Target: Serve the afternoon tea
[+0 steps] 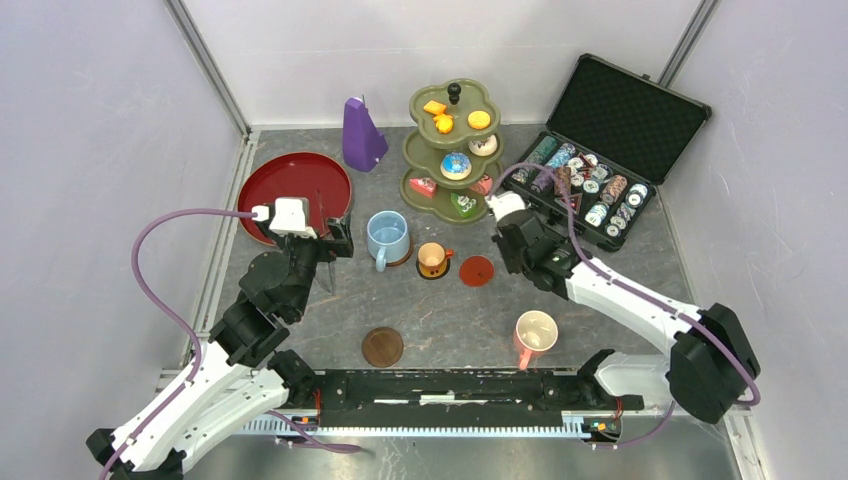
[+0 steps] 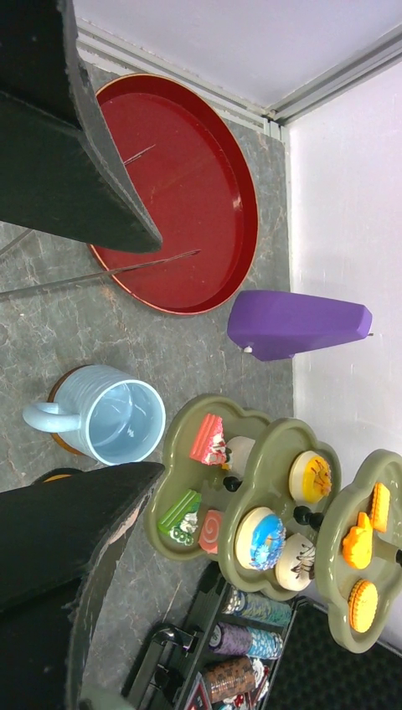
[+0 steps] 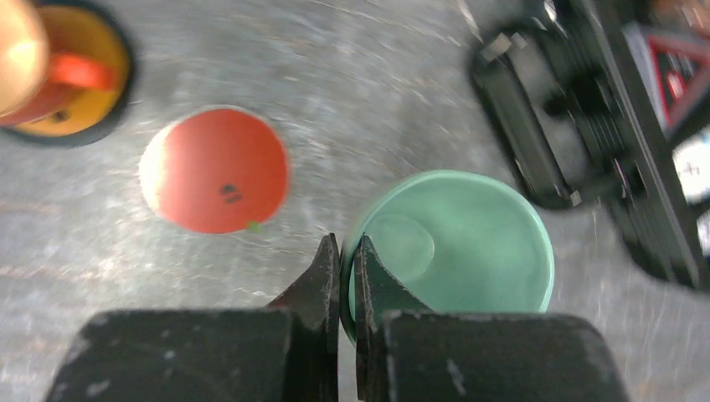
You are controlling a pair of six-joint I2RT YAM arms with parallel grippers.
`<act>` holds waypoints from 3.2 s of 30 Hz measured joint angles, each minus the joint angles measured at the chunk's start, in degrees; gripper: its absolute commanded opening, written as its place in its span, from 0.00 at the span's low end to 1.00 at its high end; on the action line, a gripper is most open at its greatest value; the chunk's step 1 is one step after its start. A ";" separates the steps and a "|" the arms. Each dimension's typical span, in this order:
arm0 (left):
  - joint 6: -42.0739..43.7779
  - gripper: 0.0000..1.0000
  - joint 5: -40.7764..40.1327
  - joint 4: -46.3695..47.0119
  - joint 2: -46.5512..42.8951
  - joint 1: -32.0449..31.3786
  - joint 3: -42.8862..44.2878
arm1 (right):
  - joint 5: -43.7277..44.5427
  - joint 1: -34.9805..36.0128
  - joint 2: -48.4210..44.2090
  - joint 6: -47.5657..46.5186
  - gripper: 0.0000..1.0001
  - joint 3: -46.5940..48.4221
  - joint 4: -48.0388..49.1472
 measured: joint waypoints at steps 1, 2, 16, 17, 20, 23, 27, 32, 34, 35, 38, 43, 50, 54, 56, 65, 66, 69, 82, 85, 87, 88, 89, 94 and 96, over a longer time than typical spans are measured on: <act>0.00 1.00 0.00 -0.02 0.00 0.00 0.00 | -2.29 0.59 0.61 -2.75 0.00 0.72 0.55; 0.00 1.00 0.00 -0.02 0.02 0.00 0.00 | -4.72 1.46 1.73 -5.86 0.00 1.99 0.83; 0.00 1.00 -0.24 -0.02 0.02 0.00 0.00 | -9.40 12.37 15.82 -18.62 0.00 10.27 2.58; 0.00 1.00 -0.26 -0.02 0.02 0.00 0.00 | -9.49 12.70 16.33 -18.62 0.00 10.29 2.69; 0.00 1.00 -0.31 -0.02 0.02 0.00 0.00 | -9.46 13.62 17.99 -18.60 0.00 10.73 2.75; 0.00 1.00 -0.55 -0.02 0.02 0.00 0.00 | -9.44 14.38 18.73 -18.58 0.00 10.84 2.84; 0.00 1.00 -0.70 -0.02 0.02 0.00 0.00 | -9.44 15.19 18.75 -18.53 0.00 10.84 3.39; 0.00 1.00 -0.70 -0.02 0.07 0.00 0.00 | -9.44 15.72 18.75 -18.14 0.00 10.78 4.20; 0.00 1.00 -0.70 -0.02 0.09 0.00 0.00 | -9.44 15.78 18.75 -18.10 0.00 10.56 4.63; 0.00 1.00 -0.70 -0.02 0.09 0.00 0.00 | -9.42 15.85 18.75 -18.08 0.00 10.34 4.92; 0.00 1.00 -0.70 -0.02 0.11 0.00 0.00 | -9.14 15.85 18.93 -18.05 0.00 9.75 5.62; 0.00 1.00 -0.70 -0.02 0.11 0.00 0.00 | -8.37 15.85 20.11 -18.08 0.00 9.05 6.60; 0.00 1.00 -0.70 -0.02 0.11 0.00 0.00 | -7.52 15.85 20.65 -17.92 0.27 8.48 6.95; 0.00 1.00 -0.70 -0.02 0.11 0.00 0.00 | -6.82 16.20 20.37 -17.64 0.52 8.50 6.84; 0.00 1.00 -0.70 -0.02 0.11 0.00 0.00 | -6.14 16.83 19.56 -17.57 0.60 8.85 5.79; 0.00 1.00 -1.64 -0.02 0.02 0.00 0.00 | -11.65 22.38 13.20 -13.53 0.59 13.86 6.21; 0.02 1.00 -1.73 -0.02 -0.07 0.00 0.00 | -14.58 23.10 13.11 -12.04 0.57 13.57 8.50; 0.02 1.00 -2.38 -0.02 -0.70 0.00 0.00 | -21.90 25.70 14.99 -8.33 0.54 12.87 14.03; 0.02 1.00 -5.03 0.02 -3.61 0.11 -0.37 | -31.34 36.54 34.25 -4.57 0.29 19.76 18.99; 0.02 1.00 -5.64 0.04 -4.44 0.11 -0.81 | -29.92 36.57 34.60 -4.57 0.29 19.71 18.45; 0.02 1.00 -5.92 0.02 -4.55 0.11 -0.92 | -28.37 36.57 34.60 -4.59 0.29 19.45 18.21; 0.02 1.00 -5.97 0.02 -4.55 0.11 -0.92 | -27.82 36.54 34.60 -4.59 0.29 19.19 18.18; 0.02 1.00 -6.01 0.02 -4.55 0.11 -0.92 | -26.71 36.54 34.60 -4.59 0.29 18.40 18.34; 0.02 1.00 -6.03 0.04 -4.42 0.11 -0.92 | -23.19 36.15 33.77 -4.15 0.28 14.01 20.11; 0.02 1.00 -6.03 0.02 -4.35 0.11 -0.92 | -21.84 36.09 32.59 -3.52 0.28 12.00 21.62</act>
